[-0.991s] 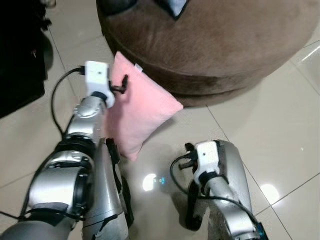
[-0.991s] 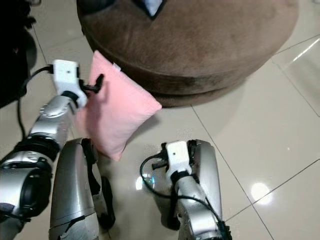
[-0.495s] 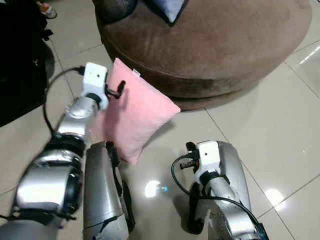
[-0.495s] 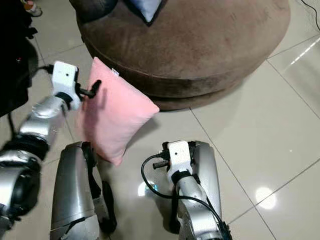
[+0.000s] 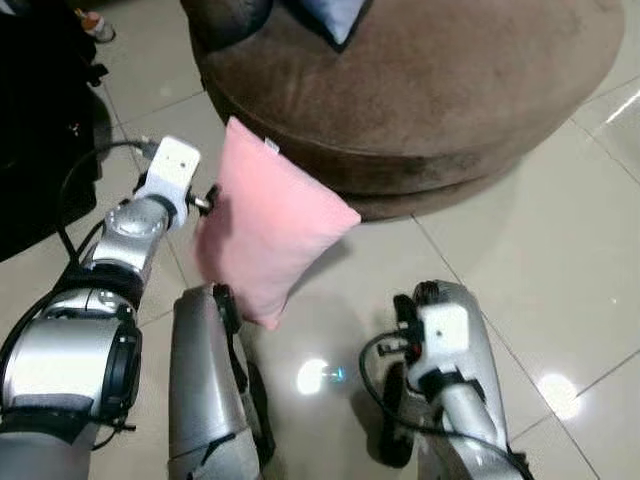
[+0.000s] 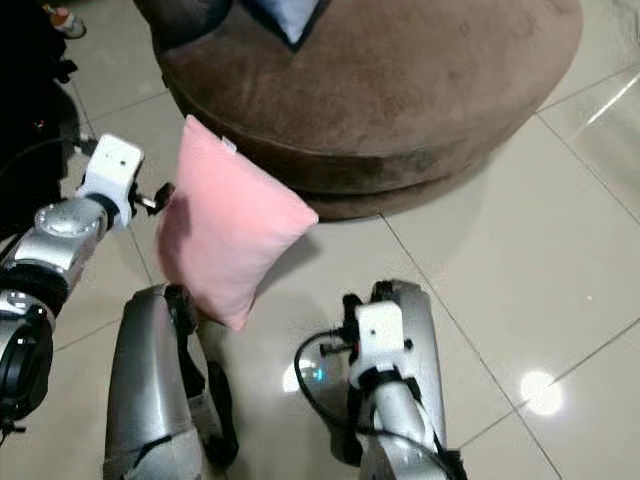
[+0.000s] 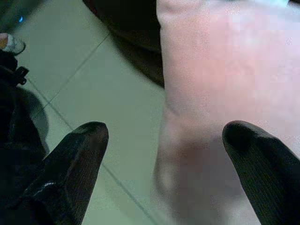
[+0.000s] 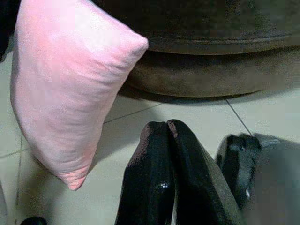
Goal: Move the pillow to the sofa from floor
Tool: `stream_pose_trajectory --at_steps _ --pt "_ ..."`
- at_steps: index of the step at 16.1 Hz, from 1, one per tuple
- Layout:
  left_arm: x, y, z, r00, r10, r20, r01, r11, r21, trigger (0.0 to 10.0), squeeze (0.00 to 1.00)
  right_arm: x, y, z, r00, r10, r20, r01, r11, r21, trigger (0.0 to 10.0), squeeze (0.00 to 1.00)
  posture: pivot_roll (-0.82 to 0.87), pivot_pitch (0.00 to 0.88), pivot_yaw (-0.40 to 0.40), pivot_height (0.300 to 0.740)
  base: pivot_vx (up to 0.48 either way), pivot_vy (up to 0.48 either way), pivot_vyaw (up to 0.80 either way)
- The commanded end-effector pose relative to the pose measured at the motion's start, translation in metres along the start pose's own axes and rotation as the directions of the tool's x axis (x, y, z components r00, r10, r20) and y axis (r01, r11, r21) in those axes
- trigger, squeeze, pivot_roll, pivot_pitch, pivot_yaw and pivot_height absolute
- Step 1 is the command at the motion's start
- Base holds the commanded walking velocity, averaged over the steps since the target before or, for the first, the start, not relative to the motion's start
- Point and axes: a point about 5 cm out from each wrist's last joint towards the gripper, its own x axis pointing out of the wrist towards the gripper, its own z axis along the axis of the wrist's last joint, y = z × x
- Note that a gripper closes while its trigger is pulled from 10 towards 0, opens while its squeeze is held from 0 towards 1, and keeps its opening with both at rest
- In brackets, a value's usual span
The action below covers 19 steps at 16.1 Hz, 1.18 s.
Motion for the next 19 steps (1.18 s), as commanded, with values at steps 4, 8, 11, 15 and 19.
stream_pose_trajectory --at_steps 4,8,11,15,19 --pt "-0.001 -0.008 -0.02 0.994 0.007 -0.108 -0.003 0.999 0.036 10.0 0.0 -0.067 0.0 -0.035 0.967 -0.081 -0.244 0.09 0.996 0.028 10.0 0.0 -0.36 0.519 0.055 0.443 0.0 0.0 0.0" --pt "-0.002 -0.02 -0.035 0.987 0.008 -0.159 -0.003 1.0 0.03 10.0 0.0 -0.119 0.001 -0.031 0.936 -0.123 -0.33 0.136 0.99 0.019 10.0 0.0 -0.46 0.648 0.021 0.443 0.0 0.0 0.0" --pt "-0.006 -0.031 -0.051 0.978 0.004 -0.207 0.003 0.999 0.033 10.0 0.0 -0.154 0.001 -0.014 0.914 -0.147 -0.377 0.161 0.987 0.007 10.0 0.0 -0.56 0.748 -0.04 0.443 0.0 0.0 0.0" --pt "-0.009 -0.046 -0.066 0.971 -0.02 -0.238 0.023 1.0 0.01 10.0 1.0 -0.174 0.004 -0.004 0.894 -0.134 -0.428 0.148 0.989 -0.002 10.0 0.0 -0.6 0.783 -0.071 0.443 0.0 0.0 0.0" --pt "-0.009 -0.049 -0.067 0.97 -0.027 -0.24 0.024 1.0 -0.015 10.0 1.0 -0.177 0.005 -0.002 0.885 -0.138 -0.445 0.154 0.988 0.0 10.0 0.0 -0.59 0.77 -0.061 0.443 0.0 0.0 0.0"
